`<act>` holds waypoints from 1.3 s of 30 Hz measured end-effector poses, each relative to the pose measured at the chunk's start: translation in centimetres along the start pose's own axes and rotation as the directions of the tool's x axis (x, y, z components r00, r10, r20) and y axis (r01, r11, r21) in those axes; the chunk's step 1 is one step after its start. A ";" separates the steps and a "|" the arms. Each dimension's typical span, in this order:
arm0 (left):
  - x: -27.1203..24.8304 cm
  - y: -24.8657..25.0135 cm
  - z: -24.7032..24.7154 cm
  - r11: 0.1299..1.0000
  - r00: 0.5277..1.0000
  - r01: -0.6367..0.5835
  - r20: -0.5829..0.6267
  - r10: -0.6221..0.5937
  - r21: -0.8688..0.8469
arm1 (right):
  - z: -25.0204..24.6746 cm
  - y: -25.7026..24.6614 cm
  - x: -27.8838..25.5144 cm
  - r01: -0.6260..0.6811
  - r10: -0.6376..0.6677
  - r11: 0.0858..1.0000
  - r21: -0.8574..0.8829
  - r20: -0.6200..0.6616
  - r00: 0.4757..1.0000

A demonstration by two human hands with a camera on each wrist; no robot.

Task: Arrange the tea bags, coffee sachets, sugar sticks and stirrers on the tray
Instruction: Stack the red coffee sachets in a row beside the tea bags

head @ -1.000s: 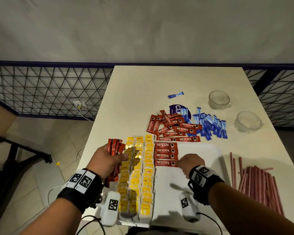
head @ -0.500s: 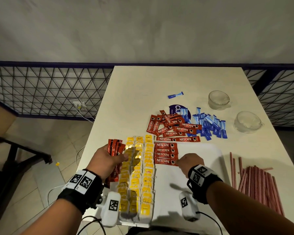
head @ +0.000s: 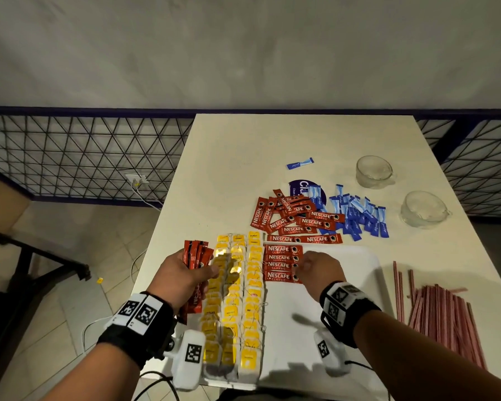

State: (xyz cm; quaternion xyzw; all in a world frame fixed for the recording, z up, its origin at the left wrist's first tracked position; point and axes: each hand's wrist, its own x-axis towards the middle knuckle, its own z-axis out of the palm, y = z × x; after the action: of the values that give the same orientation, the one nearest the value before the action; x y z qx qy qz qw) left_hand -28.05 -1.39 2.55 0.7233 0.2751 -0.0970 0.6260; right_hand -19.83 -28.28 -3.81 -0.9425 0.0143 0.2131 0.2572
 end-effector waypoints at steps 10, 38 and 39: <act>-0.7 0.1 0.1 1.000 1.000 -0.005 -0.017 0.004 -0.019 | 1.6 -1.2 2.5 0.458 -0.414 0.783 -0.421 0.197 0.889; -0.7 0.4 1.0 0.998 0.999 -0.026 0.026 0.028 -0.065 | -0.4 -1.4 1.4 0.462 -0.391 0.805 -0.373 0.251 0.885; -0.7 0.4 1.0 0.997 0.999 -0.023 0.035 0.026 -0.072 | -0.5 -1.6 1.2 0.466 -0.411 0.825 -0.320 0.225 0.883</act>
State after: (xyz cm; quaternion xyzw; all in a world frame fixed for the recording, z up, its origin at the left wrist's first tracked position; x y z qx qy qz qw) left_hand -28.18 -2.61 3.05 0.7020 0.2582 -0.0923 0.6573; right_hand -18.33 -27.07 -3.12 -0.9331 -0.2616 0.2155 0.1203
